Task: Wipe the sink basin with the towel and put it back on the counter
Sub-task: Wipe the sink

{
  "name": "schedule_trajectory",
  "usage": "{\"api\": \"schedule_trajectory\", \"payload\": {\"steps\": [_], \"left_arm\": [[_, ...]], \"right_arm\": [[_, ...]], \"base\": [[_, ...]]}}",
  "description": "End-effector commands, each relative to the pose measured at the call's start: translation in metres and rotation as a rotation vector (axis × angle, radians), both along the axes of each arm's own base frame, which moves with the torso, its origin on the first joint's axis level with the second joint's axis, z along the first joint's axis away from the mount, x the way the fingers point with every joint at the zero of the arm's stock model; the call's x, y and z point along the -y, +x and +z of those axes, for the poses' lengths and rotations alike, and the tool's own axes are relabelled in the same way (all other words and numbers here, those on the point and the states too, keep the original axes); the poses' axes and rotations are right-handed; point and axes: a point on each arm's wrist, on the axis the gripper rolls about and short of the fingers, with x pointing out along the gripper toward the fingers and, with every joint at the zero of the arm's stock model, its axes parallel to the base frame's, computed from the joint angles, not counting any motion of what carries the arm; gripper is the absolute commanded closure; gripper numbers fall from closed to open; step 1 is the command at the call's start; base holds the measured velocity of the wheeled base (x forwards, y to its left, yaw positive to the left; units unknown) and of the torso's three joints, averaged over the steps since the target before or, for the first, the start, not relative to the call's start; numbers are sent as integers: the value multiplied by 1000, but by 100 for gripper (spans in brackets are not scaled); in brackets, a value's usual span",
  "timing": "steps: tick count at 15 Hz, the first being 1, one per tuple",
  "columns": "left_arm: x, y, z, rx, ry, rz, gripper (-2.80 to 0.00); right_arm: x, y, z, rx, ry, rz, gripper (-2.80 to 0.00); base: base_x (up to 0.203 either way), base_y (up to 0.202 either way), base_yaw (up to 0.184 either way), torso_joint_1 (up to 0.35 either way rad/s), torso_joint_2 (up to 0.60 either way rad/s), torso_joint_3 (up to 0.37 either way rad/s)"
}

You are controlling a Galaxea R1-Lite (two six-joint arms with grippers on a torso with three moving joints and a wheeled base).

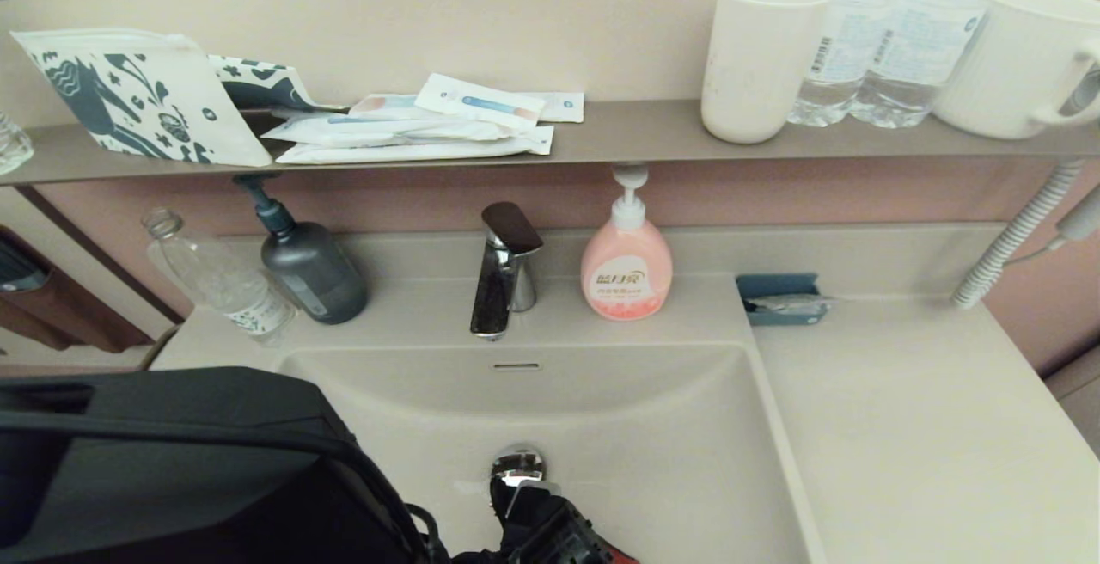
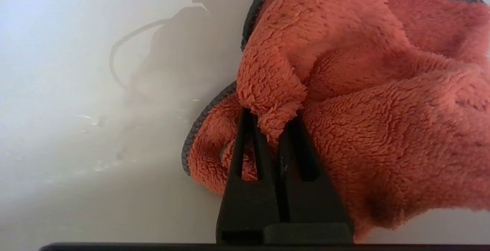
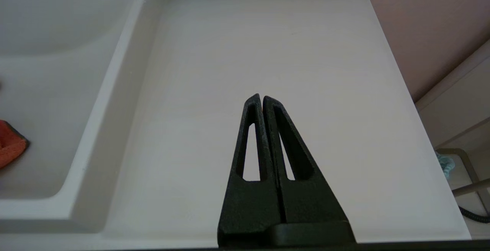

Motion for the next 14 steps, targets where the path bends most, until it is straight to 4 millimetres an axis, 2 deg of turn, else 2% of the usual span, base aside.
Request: {"api": "schedule_trajectory", "payload": {"steps": [1,8,14], "left_arm": [[-4,4,-1,-2,7,21,0],[-24,26,-3,-9,26,111,0],[-47,27,-9,-41,65,170,0]], "right_arm": [[0,0,0,0,0,1,0],[0,0,0,-1,0,2,0],[0,0,0,-1,0,1,0]], "base": [[0,0,0,0,0,0],[0,0,0,0,0,0],[0,0,0,0,0,0]]}}
